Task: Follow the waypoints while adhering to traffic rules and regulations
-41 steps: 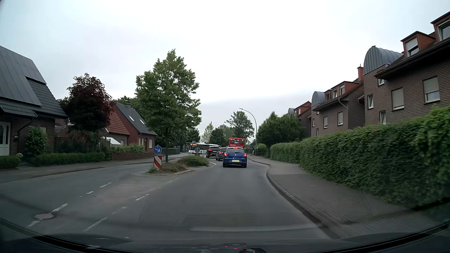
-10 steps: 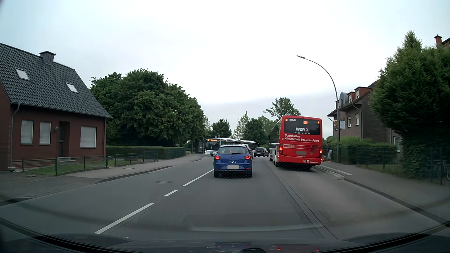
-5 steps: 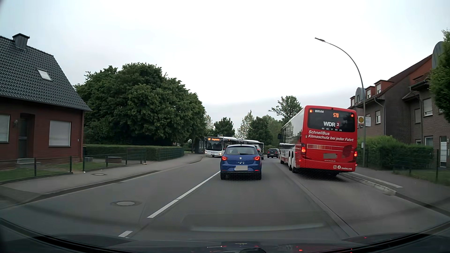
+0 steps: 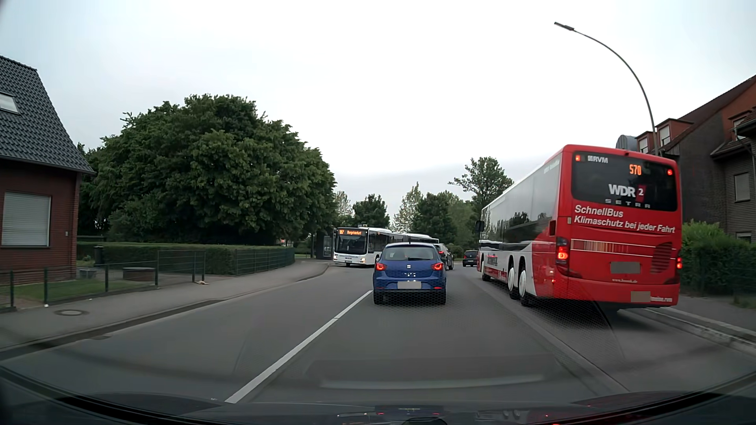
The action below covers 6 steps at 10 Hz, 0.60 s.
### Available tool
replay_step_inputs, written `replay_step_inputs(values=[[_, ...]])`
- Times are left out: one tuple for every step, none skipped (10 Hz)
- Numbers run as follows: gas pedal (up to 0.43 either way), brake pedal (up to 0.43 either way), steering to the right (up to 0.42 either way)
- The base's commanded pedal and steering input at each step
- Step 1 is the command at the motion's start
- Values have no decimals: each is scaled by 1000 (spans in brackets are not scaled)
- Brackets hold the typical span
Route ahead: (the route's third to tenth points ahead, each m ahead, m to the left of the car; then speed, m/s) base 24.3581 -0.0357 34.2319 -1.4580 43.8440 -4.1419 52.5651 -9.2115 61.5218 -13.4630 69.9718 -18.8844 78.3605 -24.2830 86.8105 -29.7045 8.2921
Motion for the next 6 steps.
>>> replay_step_inputs(values=[[59,0,38],[59,0,39],[59,0,39],[59,0,39],[79,0,39],[79,0,39]])
